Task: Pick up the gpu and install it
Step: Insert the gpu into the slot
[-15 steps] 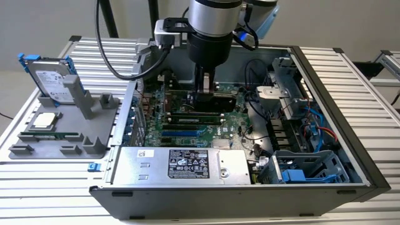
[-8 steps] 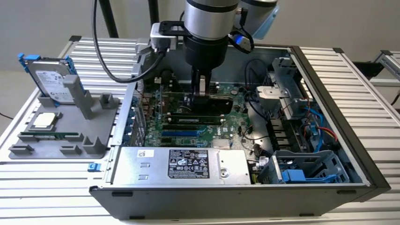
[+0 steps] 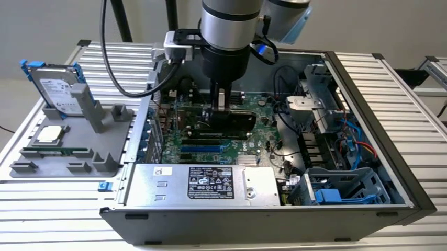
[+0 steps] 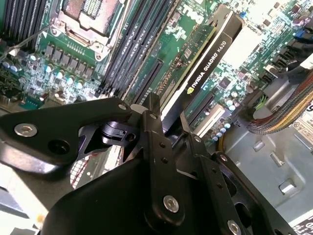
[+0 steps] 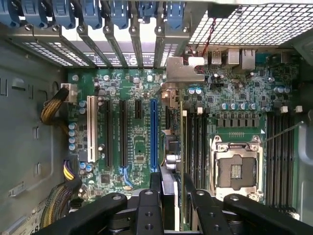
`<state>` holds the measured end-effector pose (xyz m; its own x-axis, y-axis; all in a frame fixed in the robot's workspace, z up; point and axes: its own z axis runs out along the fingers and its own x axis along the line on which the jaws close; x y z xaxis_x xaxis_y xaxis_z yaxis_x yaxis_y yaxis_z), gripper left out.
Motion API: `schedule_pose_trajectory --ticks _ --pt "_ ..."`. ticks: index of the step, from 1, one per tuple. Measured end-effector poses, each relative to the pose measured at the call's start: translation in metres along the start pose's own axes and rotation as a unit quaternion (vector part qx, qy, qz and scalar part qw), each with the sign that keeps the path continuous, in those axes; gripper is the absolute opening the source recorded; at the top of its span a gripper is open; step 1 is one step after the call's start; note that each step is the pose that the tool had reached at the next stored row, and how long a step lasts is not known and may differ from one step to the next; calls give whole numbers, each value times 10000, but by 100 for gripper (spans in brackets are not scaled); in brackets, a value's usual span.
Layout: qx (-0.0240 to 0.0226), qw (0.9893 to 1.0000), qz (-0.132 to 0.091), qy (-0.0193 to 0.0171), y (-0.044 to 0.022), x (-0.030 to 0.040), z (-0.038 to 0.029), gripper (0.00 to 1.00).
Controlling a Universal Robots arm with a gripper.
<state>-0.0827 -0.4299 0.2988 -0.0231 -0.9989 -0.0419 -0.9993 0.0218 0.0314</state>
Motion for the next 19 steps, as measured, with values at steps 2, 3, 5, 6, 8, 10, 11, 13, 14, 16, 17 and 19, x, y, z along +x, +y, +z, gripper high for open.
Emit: schedule_pose_trajectory --ticks 2,3,5,6,8,10,11,13,14,16,17,19 --pt "-4 10000 0 6 14 2 22 0" --pt "-7 10000 1 10 21 4 32 0" --pt "-11 10000 1 17 35 7 51 0" --pt "-13 10000 1 20 43 10 61 0" --pt "-17 10000 1 26 62 15 85 0" --pt "-24 10000 2 33 77 21 105 0" --pt "-27 10000 2 35 85 28 113 0" --pt "-30 10000 2 36 106 40 134 0" --pt "-32 10000 3 36 116 46 143 0" --pt "-39 10000 3 39 132 60 160 0" --pt "-42 10000 3 40 139 67 168 0" --pt "-48 10000 3 43 152 78 186 0"
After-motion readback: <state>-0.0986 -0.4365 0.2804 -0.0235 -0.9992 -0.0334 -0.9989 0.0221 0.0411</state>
